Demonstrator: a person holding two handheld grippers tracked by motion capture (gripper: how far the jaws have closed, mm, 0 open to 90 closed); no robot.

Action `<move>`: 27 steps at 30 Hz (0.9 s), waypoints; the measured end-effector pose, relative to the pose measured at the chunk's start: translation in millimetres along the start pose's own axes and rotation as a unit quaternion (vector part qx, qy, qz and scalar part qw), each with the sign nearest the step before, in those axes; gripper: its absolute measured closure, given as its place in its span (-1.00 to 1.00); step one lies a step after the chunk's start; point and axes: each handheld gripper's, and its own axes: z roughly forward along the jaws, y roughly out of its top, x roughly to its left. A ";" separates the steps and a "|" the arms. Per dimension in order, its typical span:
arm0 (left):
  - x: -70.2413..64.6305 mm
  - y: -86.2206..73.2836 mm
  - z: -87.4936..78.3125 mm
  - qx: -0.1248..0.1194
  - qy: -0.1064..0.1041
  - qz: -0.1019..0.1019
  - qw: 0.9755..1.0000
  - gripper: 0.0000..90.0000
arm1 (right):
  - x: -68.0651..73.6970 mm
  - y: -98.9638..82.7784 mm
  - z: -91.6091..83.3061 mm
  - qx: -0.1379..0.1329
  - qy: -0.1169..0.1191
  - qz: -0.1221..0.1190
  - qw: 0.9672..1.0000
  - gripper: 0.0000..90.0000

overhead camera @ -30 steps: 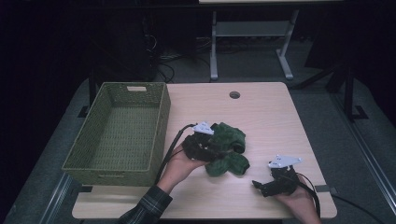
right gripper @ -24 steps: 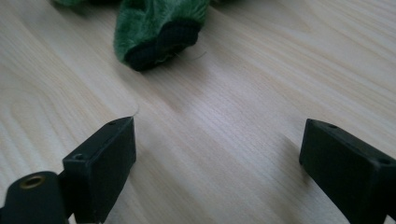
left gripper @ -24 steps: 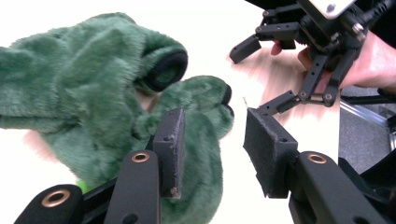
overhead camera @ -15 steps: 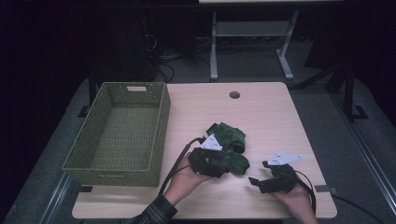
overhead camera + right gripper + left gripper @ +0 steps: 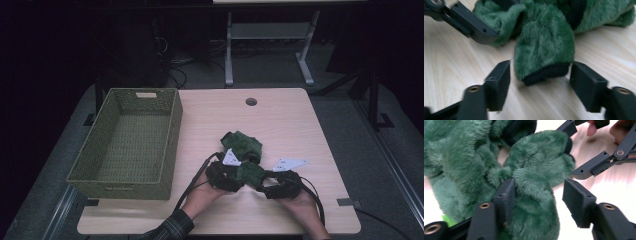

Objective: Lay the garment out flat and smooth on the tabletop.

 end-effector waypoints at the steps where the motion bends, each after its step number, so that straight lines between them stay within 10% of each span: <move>1: 0.2 -0.7 0.5 0.000 0.006 0.002 1.000 0.10 | -0.1 0.6 1.5 -0.001 0.001 -0.004 1.000 -0.10; 12: 10.2 -2.5 -3.3 -0.008 -0.009 -0.012 1.000 0.88 | 1.4 3.6 -0.5 -0.004 -0.014 -0.003 1.000 0.66; 27: 10.4 4.1 -46.6 -0.045 -0.029 -0.011 0.998 0.93 | -15.0 -1.3 -39.5 -0.026 -0.051 0.009 0.998 0.75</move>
